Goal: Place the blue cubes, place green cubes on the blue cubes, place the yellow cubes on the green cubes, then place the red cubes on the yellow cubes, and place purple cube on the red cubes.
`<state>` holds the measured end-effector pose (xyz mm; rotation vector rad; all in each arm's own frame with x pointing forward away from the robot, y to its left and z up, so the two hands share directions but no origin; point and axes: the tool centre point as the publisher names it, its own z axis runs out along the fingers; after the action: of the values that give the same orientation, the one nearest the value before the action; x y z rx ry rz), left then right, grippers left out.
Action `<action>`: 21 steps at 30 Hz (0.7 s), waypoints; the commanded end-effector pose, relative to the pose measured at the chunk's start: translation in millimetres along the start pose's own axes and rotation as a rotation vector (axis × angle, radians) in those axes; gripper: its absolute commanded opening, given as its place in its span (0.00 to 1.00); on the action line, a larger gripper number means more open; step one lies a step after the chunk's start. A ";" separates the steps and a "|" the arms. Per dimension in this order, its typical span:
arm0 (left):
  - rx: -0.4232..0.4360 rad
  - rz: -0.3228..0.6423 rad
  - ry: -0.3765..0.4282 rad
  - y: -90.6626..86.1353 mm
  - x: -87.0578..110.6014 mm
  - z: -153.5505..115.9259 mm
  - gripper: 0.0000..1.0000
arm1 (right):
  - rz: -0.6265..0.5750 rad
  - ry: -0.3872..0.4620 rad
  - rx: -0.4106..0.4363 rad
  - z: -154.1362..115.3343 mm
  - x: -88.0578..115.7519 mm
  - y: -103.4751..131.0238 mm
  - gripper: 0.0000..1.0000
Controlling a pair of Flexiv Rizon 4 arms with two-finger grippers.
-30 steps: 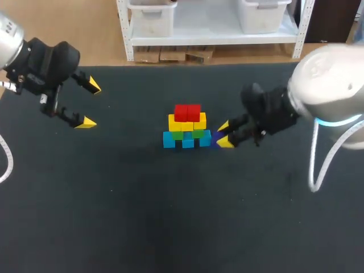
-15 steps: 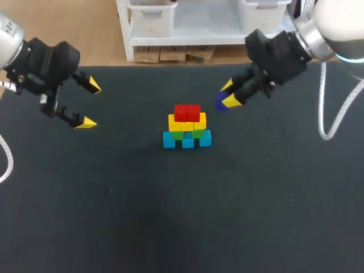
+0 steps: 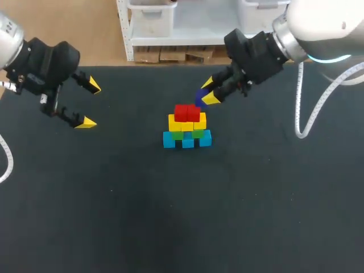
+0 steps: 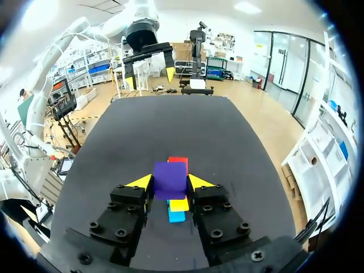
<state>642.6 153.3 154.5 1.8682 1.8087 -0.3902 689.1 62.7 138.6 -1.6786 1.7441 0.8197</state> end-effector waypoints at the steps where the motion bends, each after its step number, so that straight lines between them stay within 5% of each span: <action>1: -0.003 0.005 -0.006 -1.0 2.0 -0.2 1.00 | 0.002 0.008 -0.002 9.5 -5.6 -0.5 0.00; 21: -0.003 0.005 -0.006 -1.0 2.0 -0.2 1.00 | -0.002 0.024 -0.018 32.5 -9.7 1.1 0.00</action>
<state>642.6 153.3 154.5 1.8682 1.8087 -0.3902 687.4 93.1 124.6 -1.7082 1.7530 0.8217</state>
